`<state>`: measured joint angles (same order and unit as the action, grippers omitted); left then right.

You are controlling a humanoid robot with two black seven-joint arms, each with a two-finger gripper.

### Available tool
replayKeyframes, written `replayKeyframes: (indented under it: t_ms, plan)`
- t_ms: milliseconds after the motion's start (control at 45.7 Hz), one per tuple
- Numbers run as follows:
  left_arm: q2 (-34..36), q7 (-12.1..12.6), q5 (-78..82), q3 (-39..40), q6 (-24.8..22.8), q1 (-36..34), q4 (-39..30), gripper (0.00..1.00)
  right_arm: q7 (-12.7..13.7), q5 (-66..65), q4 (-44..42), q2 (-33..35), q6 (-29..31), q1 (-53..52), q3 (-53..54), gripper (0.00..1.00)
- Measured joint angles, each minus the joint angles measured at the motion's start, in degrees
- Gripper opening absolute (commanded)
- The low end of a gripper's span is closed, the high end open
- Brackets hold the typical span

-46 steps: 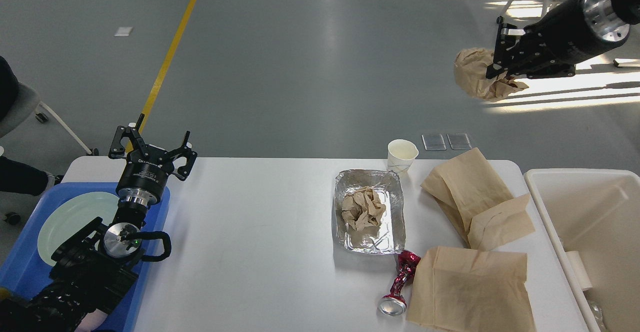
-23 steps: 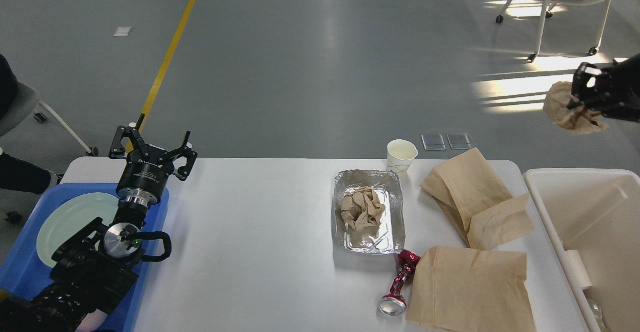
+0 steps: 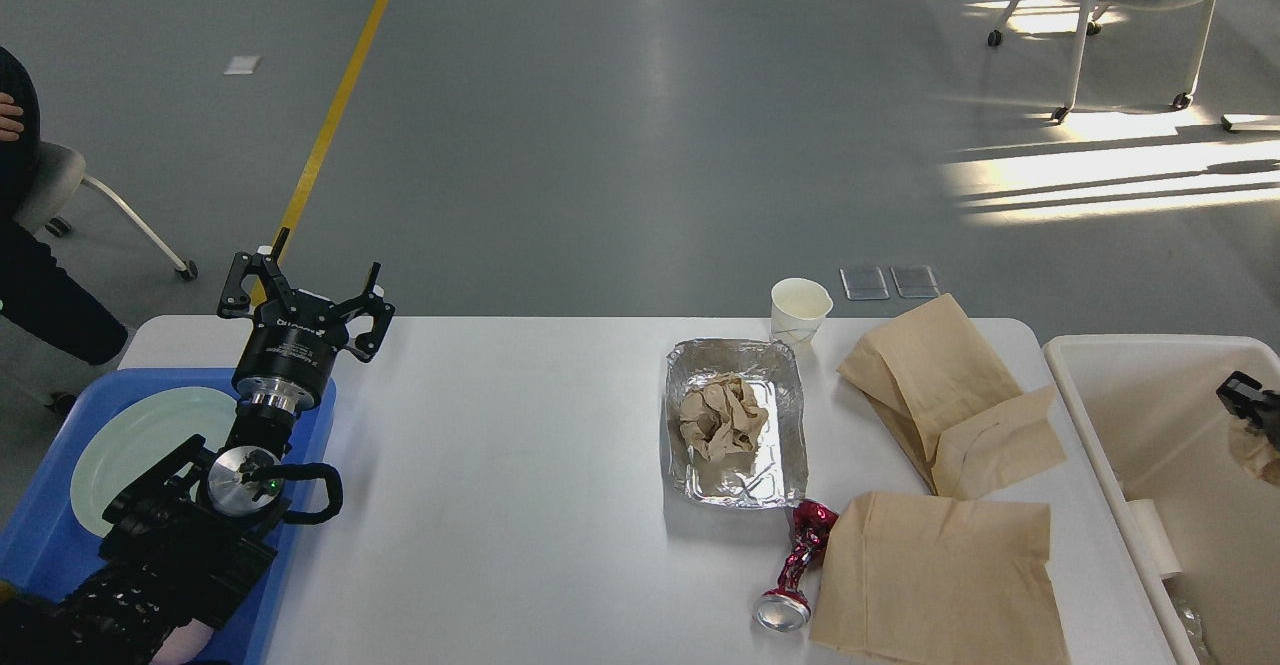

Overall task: Tidy desktop
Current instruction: 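Release the paper ball into the bin and raise the right gripper, then lower the right gripper onto the foil tray edge and grasp it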

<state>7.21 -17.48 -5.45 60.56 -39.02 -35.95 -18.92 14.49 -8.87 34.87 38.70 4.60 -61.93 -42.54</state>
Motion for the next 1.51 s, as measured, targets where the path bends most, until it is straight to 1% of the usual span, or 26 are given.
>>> replayKeyframes:
  t_ms: [153,372,525,832,985,1072,1225,1247,1379,1510]
  plan:
    - [0.0,0.0,0.0,0.0,0.0,0.0,0.0,0.96,0.0,0.0,-2.5,-2.4,-2.1,3.0,0.0,1.00]
    - [0.0,0.0,0.0,0.0,0.0,0.0,0.0,0.96,0.0,0.1,-2.4,-4.1,-2.1,1.7,-0.2,1.00]
    - [0.0,0.0,0.0,0.0,0.0,0.0,0.0,0.96,0.0,1.1,-0.3,-6.1,-0.9,-4.6,-1.3,1.00]
    - [0.0,0.0,0.0,0.0,0.0,0.0,0.0,0.96,0.0,2.7,13.3,-10.4,3.8,-23.7,-8.8,1.00]
    - [0.0,0.0,0.0,0.0,0.0,0.0,0.0,0.96,0.0,2.7,21.8,-11.6,8.4,-34.4,-12.4,1.00]
    - [0.0,0.0,0.0,0.0,0.0,0.0,0.0,0.96,0.0,2.7,25.4,-12.9,13.0,-40.3,-13.8,1.00]
    - [0.0,0.0,0.0,0.0,0.0,0.0,0.0,0.96,0.0,2.7,28.3,-15.6,21.5,-47.0,-14.1,1.00]
    - [0.0,0.0,0.0,0.0,0.0,0.0,0.0,0.96,0.0,2.7,29.8,-16.2,23.6,-49.1,-14.2,1.00]
    - [0.0,0.0,0.0,0.0,0.0,0.0,0.0,0.96,0.0,5.1,34.8,-16.9,26.5,-55.6,-14.3,1.00]
    - [0.0,0.0,0.0,0.0,0.0,0.0,0.0,0.96,0.0,7.0,39.2,-16.9,27.9,-61.5,-14.4,1.00]
